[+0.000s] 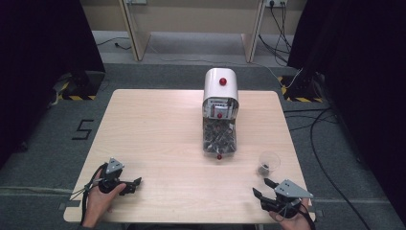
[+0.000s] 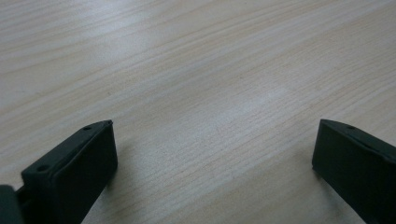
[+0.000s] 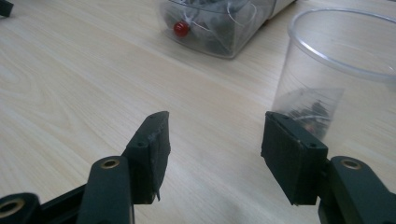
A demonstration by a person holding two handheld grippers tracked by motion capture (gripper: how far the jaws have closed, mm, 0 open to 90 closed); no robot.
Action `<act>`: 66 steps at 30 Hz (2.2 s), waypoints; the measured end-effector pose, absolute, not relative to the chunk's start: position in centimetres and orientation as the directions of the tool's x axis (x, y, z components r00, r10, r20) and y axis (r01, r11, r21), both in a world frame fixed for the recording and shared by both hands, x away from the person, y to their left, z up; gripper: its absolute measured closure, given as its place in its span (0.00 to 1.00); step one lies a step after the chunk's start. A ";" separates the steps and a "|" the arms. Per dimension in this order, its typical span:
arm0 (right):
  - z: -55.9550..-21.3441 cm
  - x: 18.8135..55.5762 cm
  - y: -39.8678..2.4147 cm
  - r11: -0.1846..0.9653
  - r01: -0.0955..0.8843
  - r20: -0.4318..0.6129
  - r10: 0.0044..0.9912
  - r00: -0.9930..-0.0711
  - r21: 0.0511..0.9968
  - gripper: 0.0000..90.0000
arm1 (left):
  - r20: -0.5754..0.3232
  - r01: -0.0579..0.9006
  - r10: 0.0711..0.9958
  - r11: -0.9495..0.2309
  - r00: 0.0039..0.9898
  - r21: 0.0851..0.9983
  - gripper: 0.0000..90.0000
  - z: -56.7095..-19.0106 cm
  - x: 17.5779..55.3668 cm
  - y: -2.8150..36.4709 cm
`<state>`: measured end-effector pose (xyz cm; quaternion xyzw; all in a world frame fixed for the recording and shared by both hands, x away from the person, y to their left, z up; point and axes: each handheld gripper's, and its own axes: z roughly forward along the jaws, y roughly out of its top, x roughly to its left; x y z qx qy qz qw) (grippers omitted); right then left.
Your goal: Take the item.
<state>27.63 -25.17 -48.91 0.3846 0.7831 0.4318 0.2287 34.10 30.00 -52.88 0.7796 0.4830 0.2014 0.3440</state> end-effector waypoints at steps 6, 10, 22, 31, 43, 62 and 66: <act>-49.2 27.4 -26.1 0.321 0.421 -0.026 0.820 -0.572 0.848 0.46 | -0.018 0.615 0.892 -0.297 0.452 0.731 0.00 -52.9 34.1 30.0; -49.4 27.3 -26.5 0.323 0.430 -0.026 0.824 -0.566 0.843 0.45 | -0.018 0.615 0.892 -0.297 0.452 0.731 0.00 -52.9 34.1 30.0; -50.0 26.7 -27.9 0.295 0.452 -0.015 0.850 -0.527 0.842 0.40 | -0.018 0.614 0.892 -0.296 0.452 0.731 0.00 -52.9 34.1 30.0; -50.3 26.4 -28.5 0.284 0.465 -0.013 0.863 -0.504 0.839 0.37 | -0.018 0.614 0.892 -0.297 0.452 0.731 0.00 -52.9 34.1 30.0; -51.2 26.0 -29.4 0.262 0.487 -0.008 0.886 -0.464 0.833 0.31 | -0.018 0.614 0.892 -0.297 0.452 0.731 0.00 -52.9 34.1 30.0; -52.8 25.3 -30.1 0.308 0.518 -0.041 0.885 -0.464 0.798 0.19 | -0.018 0.614 0.892 -0.297 0.452 0.731 0.00 -52.9 34.1 30.0; -53.0 25.2 -30.3 0.287 0.528 -0.009 0.885 -0.466 0.799 0.18 | -0.018 0.615 0.892 -0.297 0.452 0.731 0.00 -52.9 34.1 30.0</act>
